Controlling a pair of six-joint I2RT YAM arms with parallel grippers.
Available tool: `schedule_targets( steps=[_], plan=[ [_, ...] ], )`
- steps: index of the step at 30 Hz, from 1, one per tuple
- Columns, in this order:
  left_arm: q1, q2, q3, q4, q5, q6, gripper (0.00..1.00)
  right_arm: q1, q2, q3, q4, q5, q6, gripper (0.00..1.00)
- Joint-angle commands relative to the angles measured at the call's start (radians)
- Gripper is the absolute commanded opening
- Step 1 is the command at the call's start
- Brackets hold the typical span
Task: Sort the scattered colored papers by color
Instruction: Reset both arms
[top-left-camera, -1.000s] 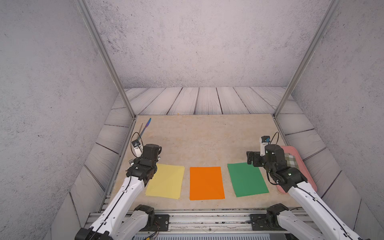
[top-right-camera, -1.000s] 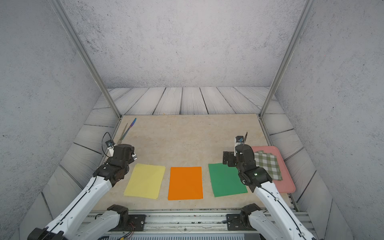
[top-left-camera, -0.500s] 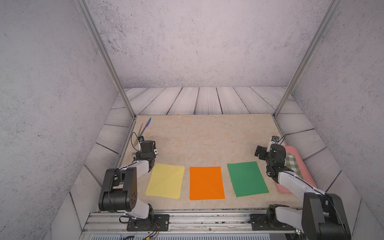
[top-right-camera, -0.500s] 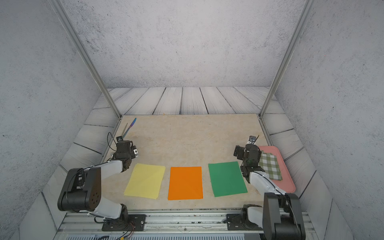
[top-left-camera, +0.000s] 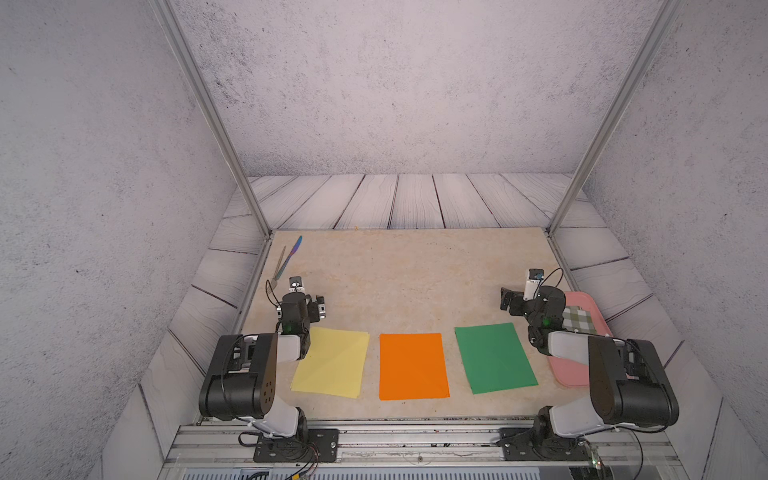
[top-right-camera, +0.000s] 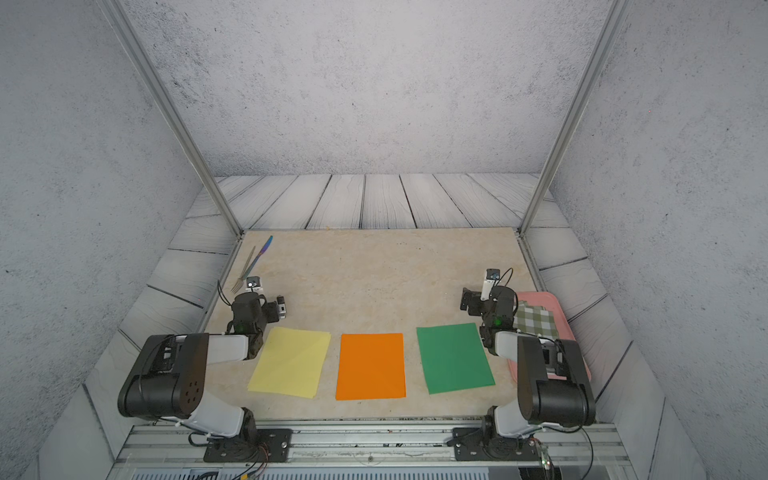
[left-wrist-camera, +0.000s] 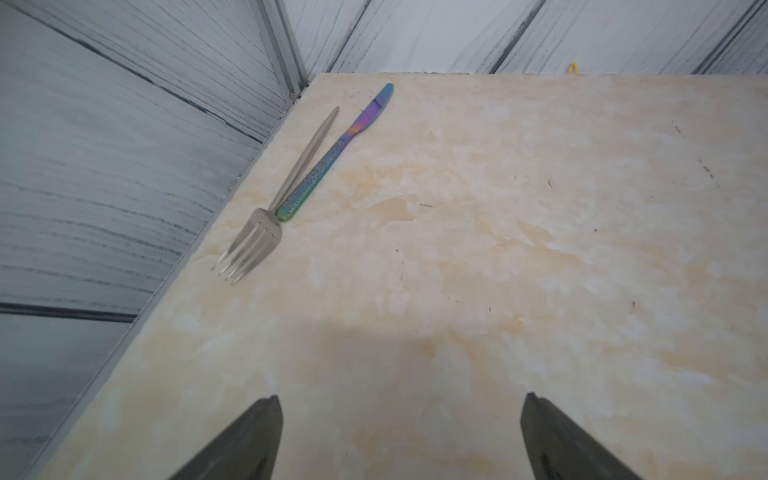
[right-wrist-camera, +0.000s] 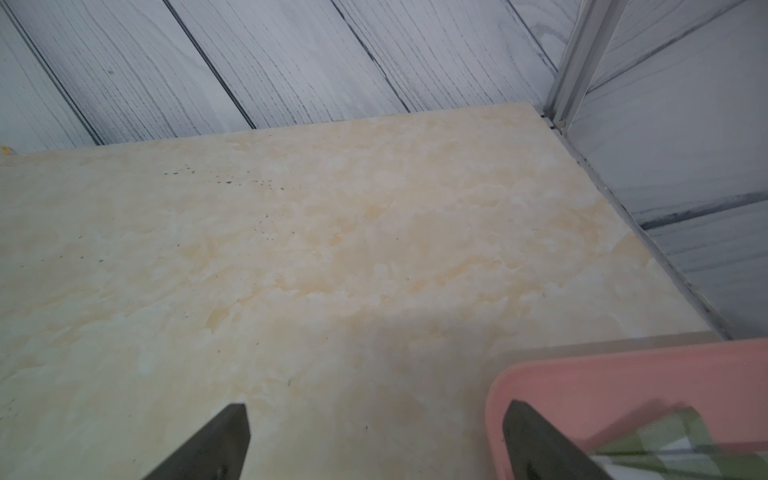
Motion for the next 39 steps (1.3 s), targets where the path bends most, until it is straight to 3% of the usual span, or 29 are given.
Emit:
schedule_targets(
  steps=[1, 39],
  plan=[
    [-0.004, -0.009, 0.011, 0.072, 0.029, 0.024, 0.96, 0.010, 0.040, -0.020, 0.075, -0.024, -0.031, 0.99],
    [-0.002, -0.017, 0.019, 0.041, 0.018, 0.016, 0.96, 0.019, 0.040, -0.006, 0.030, 0.006, -0.030, 0.99]
  ],
)
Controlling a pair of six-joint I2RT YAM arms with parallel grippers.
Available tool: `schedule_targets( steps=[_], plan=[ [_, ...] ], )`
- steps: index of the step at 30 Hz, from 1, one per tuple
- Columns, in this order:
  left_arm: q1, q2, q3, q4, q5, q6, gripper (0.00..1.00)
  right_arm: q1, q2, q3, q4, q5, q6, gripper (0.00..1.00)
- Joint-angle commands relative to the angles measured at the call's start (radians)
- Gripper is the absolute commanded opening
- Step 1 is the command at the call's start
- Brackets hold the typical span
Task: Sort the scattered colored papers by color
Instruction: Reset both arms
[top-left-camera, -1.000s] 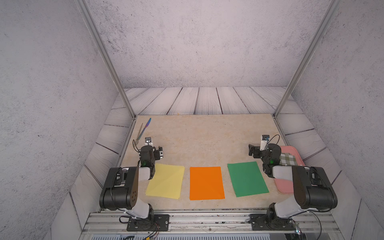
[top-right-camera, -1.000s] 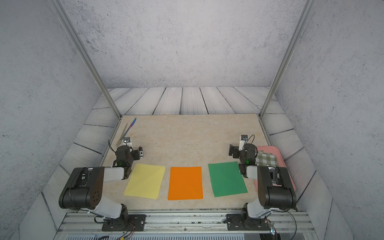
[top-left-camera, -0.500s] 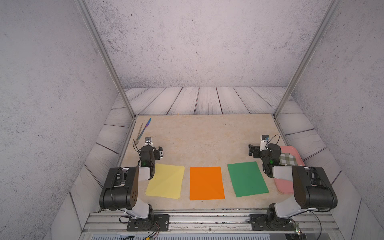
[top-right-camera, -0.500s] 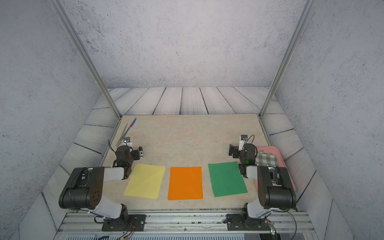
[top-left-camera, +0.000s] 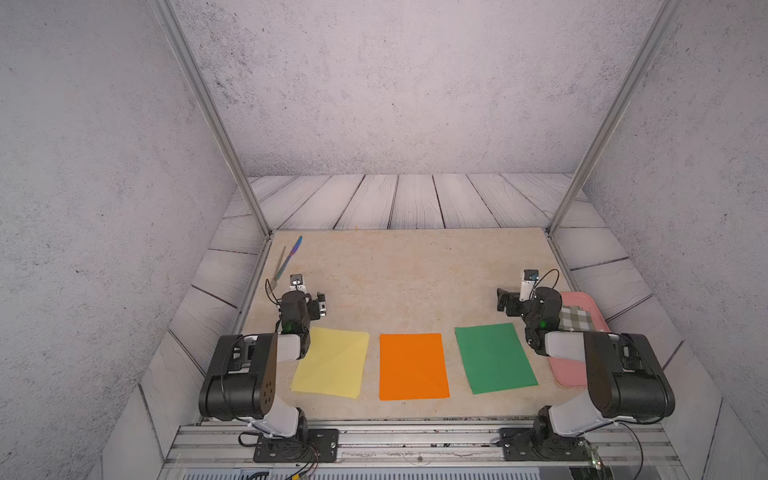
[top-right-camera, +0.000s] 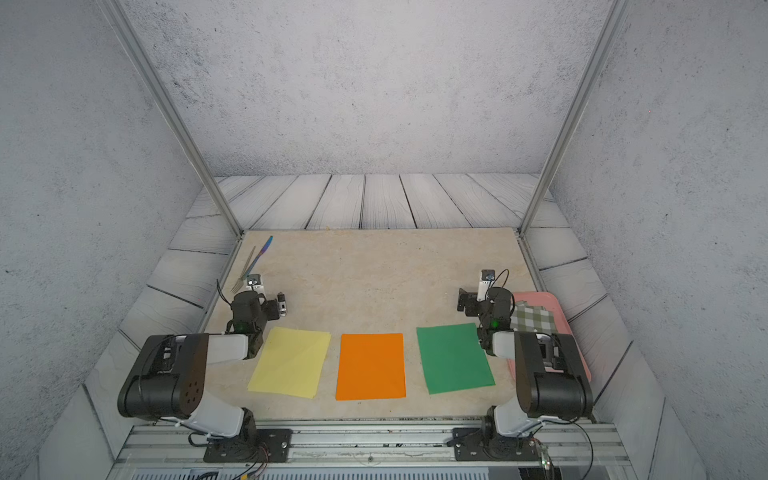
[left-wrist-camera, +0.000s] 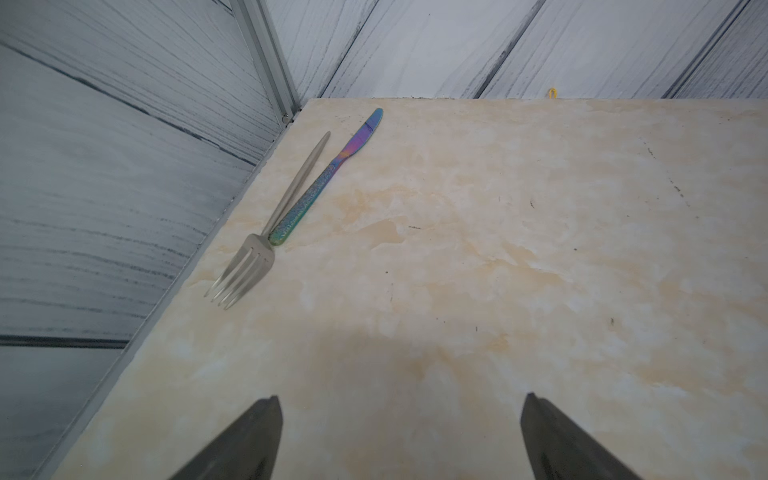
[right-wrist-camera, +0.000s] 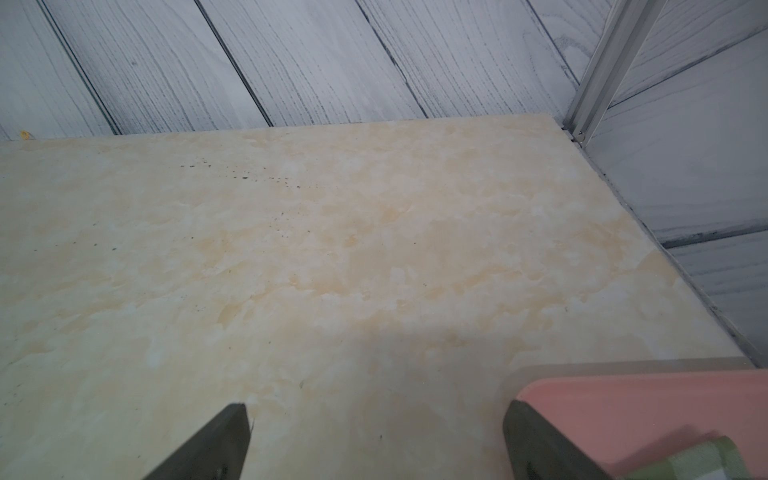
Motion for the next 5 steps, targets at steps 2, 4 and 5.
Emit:
schedule_targets(
  steps=[2, 4, 5],
  plan=[
    [-0.002, -0.015, 0.010, 0.005, 0.006, 0.006, 0.96, 0.005, 0.015, -0.001, 0.008, 0.014, -0.006, 0.99],
    [-0.002, -0.016, 0.010, 0.006, 0.006, 0.006, 0.96, 0.004, 0.010, -0.006, 0.013, 0.014, -0.007, 0.99],
    [-0.002, -0.015, 0.010, 0.006, 0.006, 0.006, 0.96, 0.004, 0.009, -0.007, 0.014, 0.014, -0.007, 0.99]
  ],
)
